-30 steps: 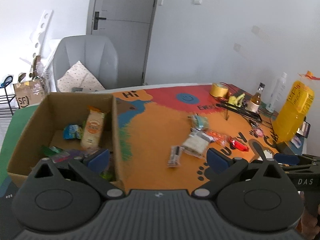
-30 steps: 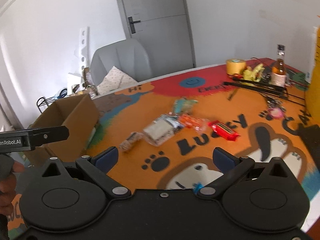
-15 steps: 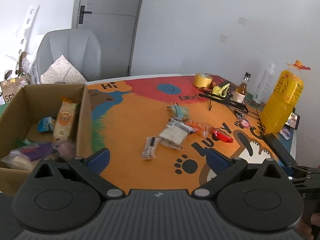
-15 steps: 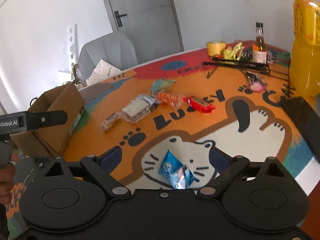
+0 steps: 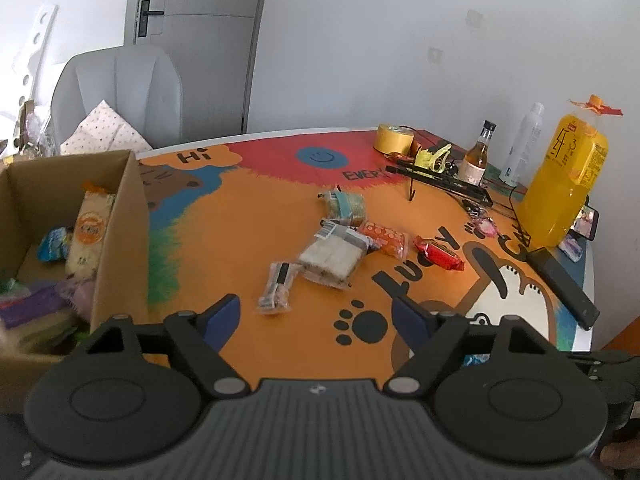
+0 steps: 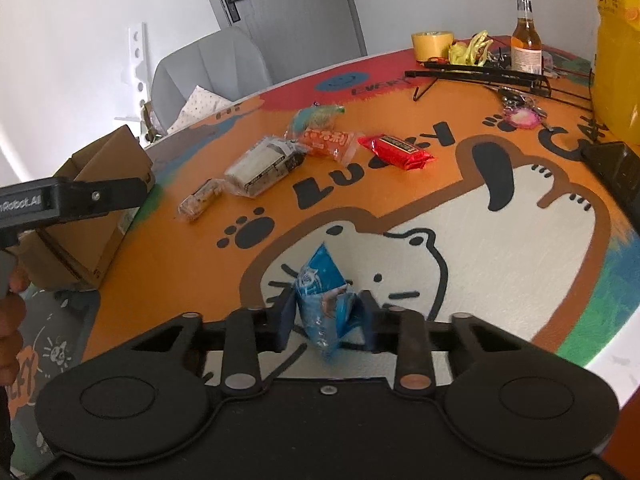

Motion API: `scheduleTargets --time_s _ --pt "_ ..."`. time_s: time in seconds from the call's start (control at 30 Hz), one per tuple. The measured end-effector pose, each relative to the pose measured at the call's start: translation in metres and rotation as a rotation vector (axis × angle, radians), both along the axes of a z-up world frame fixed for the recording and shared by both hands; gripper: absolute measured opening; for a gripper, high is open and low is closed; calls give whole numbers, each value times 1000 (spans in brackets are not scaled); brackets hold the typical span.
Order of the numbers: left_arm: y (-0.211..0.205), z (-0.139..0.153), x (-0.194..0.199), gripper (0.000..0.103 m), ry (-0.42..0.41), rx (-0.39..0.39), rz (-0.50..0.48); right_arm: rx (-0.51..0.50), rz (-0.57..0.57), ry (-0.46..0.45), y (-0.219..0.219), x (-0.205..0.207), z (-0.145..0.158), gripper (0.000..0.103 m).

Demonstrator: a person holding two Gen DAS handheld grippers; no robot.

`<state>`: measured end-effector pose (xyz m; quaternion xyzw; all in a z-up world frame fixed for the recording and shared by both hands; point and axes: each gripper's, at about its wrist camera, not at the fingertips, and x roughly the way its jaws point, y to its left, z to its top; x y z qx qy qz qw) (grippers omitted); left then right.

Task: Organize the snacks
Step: 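Grasp the blue packet with right tool while left tool grasps clear stick packet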

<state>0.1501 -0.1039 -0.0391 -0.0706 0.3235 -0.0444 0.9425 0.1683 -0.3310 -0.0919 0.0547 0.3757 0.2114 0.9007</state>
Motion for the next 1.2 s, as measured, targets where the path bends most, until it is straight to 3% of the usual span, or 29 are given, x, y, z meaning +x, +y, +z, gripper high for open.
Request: scheduleTargets --time_s 0.5,0.8,0.87,0.93,1.03,1.2 --pt "-8 -22 46 69 47 43 27 37 -27 -19 -5 35 -2 30" --pt "-7 -36 65 67 68 61 63 51 -37 -27 -7 53 -3 31" --pt "-5 -40 67 67 69 66 71 59 -38 -26 -8 56 -3 32" --pt "-3 -46 70 66 80 65 84 66 -31 -29 -7 58 -3 42" --pt "-1 -52 73 57 90 62 89 61 -30 -44 -3 60 -3 52" --pt "2 -56 74 32 87 56 97 49 -32 -68 1 63 -5 53"
